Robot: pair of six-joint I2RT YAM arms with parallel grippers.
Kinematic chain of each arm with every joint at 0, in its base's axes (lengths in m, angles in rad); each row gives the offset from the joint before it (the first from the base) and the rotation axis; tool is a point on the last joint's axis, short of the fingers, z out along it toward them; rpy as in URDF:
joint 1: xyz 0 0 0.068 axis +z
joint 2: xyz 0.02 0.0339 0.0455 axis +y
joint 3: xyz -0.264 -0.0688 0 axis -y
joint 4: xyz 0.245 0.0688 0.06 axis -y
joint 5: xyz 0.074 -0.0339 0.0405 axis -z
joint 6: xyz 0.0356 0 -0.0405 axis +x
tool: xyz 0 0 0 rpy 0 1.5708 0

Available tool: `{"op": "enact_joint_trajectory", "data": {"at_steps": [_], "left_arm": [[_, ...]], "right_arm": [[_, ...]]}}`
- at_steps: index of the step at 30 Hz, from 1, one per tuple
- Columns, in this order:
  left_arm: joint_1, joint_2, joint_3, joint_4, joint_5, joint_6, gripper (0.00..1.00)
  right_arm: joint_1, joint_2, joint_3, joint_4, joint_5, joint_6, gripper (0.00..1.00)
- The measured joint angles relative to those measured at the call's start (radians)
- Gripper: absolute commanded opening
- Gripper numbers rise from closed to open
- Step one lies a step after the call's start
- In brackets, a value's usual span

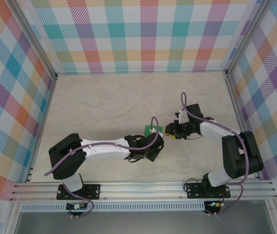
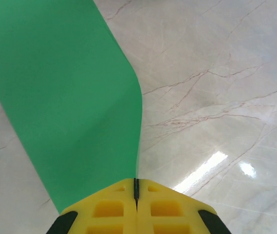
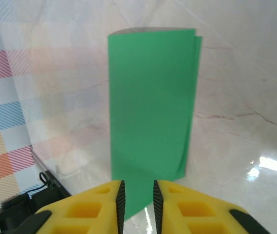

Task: Fold a paper plane with a square sheet of paper (pick it up from the middle)
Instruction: Third fold the triangle at the center of the table.

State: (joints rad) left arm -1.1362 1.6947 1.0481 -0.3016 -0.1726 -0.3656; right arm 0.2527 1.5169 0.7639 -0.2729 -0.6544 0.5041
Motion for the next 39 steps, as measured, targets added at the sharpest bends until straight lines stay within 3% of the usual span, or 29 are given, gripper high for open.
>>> {"op": "enact_joint_trajectory", "data": {"at_steps": [6, 11, 19, 31, 39], "left_arm": [[0.071, 0.0, -0.038, 0.054, 0.13, 0.0, 0.0], [0.104, -0.002, -0.057, 0.092, 0.198, 0.0, 0.0], [0.152, -0.004, -0.08, 0.121, 0.274, 0.0, 0.0], [0.236, -0.006, -0.092, 0.133, 0.394, 0.005, 0.0], [0.263, 0.009, -0.08, 0.121, 0.417, 0.027, 0.0]], "right_arm": [[0.031, 0.116, 0.097, 0.002, -0.041, -0.031, 0.14], [0.06, 0.222, 0.158, -0.008, -0.041, -0.056, 0.14], [0.095, 0.349, 0.225, -0.059, 0.027, -0.097, 0.11], [0.108, 0.367, 0.238, -0.081, 0.071, -0.128, 0.11], [0.108, 0.367, 0.238, -0.081, 0.072, -0.128, 0.12]]}}
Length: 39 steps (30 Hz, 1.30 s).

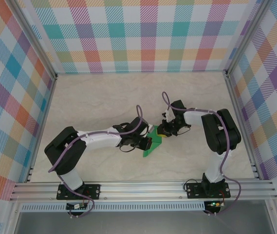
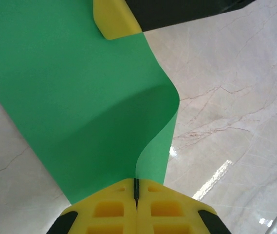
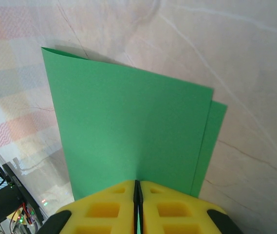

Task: Fold a paper plane with a square sheet of paper (pick it up from the middle)
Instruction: Third fold the triangle at the center of the table.

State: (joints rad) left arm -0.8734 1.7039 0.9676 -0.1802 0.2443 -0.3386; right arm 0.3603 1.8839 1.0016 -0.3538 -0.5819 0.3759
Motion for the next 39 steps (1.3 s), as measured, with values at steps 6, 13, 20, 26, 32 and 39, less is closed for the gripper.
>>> {"op": "enact_joint_trajectory", "data": {"at_steps": [6, 13, 20, 26, 32, 39], "left_arm": [[0.002, 0.041, 0.017, -0.004, -0.01, 0.015, 0.0], [0.004, 0.048, 0.028, -0.015, -0.044, 0.024, 0.0], [0.006, 0.048, 0.03, -0.037, -0.068, 0.038, 0.01], [0.006, 0.058, 0.031, -0.039, -0.082, 0.042, 0.01], [0.007, 0.083, 0.05, -0.053, -0.093, 0.045, 0.01], [0.008, 0.088, 0.051, -0.055, -0.11, 0.045, 0.01]], "right_arm": [[0.001, 0.0, 0.0, 0.0, 0.002, 0.0, 0.12], [0.001, -0.002, 0.0, 0.0, 0.005, 0.0, 0.12], [0.002, -0.002, 0.0, -0.001, 0.006, 0.0, 0.12], [0.002, -0.002, 0.0, -0.002, 0.006, 0.0, 0.13], [0.002, -0.002, 0.0, -0.002, 0.007, 0.0, 0.13], [0.002, -0.002, 0.0, -0.002, 0.008, 0.0, 0.13]]}}
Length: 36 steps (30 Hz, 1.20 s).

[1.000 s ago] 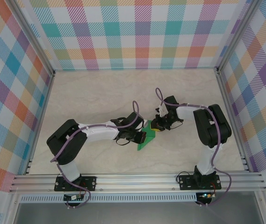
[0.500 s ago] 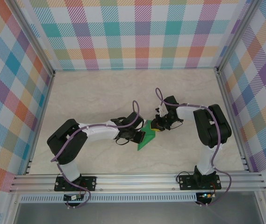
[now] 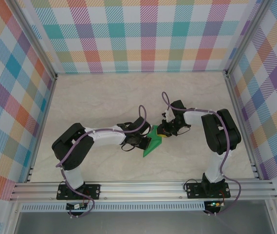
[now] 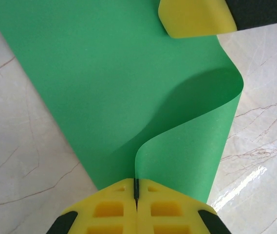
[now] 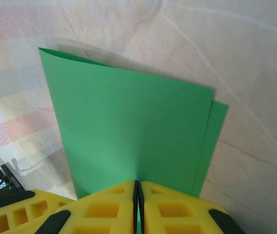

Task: Fold a paper plane with a square sheet of paper (pick it up from the middle)
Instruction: Third fold the triangle at the center of the table.

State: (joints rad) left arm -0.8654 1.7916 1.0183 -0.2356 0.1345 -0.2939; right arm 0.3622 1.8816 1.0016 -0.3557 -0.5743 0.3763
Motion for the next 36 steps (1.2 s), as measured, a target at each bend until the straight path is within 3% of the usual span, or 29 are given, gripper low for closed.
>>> {"op": "enact_joint_trajectory", "data": {"at_steps": [36], "left_arm": [[0.0, -0.004, 0.001, -0.002, -0.043, -0.004, 0.02]], "right_arm": [[0.0, 0.0, 0.0, 0.0, 0.003, 0.0, 0.13]]}}
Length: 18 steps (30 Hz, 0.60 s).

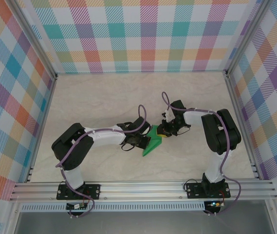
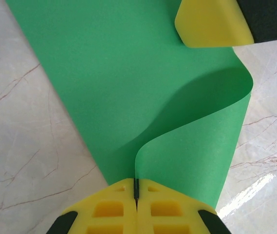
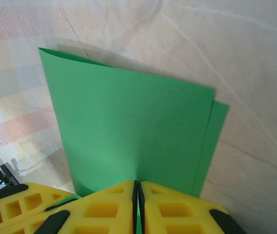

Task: Fold a paper plane with a square sheet of paper (pick it up from the middle)
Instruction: Third fold the triangle at the center of the table.

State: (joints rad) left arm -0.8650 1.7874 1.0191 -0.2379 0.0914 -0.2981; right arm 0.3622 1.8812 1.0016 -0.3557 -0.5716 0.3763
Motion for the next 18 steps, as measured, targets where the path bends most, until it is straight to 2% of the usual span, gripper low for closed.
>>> {"op": "enact_joint_trajectory", "data": {"at_steps": [18], "left_arm": [[0.0, -0.006, 0.0, -0.048, -0.004, -0.019, 0.03]], "right_arm": [[0.0, 0.0, 0.0, 0.0, 0.0, 0.0, 0.13]]}}
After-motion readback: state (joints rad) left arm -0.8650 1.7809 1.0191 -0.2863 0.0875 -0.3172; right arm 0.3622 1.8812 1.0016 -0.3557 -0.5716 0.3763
